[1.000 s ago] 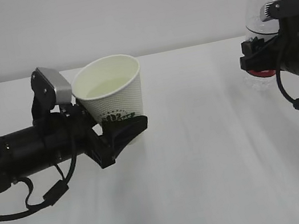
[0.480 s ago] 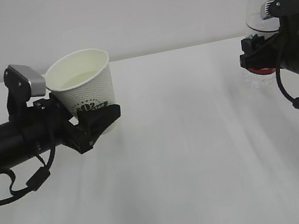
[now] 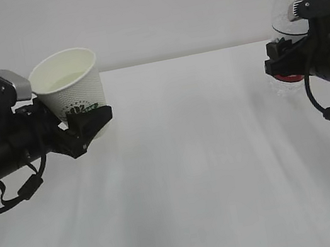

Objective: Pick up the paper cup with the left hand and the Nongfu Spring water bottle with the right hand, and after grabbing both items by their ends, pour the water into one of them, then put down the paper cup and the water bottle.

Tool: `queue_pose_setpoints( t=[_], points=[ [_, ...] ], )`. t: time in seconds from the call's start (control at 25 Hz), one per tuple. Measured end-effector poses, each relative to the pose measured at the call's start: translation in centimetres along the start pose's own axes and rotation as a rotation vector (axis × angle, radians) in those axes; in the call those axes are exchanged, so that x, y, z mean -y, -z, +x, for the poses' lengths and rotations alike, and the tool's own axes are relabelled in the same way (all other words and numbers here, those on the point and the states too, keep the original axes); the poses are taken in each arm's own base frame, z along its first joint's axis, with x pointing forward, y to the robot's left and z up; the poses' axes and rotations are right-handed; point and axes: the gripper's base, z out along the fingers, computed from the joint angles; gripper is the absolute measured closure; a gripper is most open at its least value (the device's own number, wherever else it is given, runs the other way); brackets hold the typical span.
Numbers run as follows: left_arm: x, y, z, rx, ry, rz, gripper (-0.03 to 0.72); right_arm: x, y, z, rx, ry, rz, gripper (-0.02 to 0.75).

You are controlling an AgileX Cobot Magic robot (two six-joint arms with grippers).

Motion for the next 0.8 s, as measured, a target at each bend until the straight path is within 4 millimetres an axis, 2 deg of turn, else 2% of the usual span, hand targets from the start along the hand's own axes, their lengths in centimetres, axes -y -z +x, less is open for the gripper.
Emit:
queue_pose_setpoints(
  t=[0.8],
  points=[
    [-3.6,1.4,-0.1,0.017,0.007,-0.223,0.171,0.0,0.0,0.0,0.0,0.0,0.0,0.271]
  ],
)
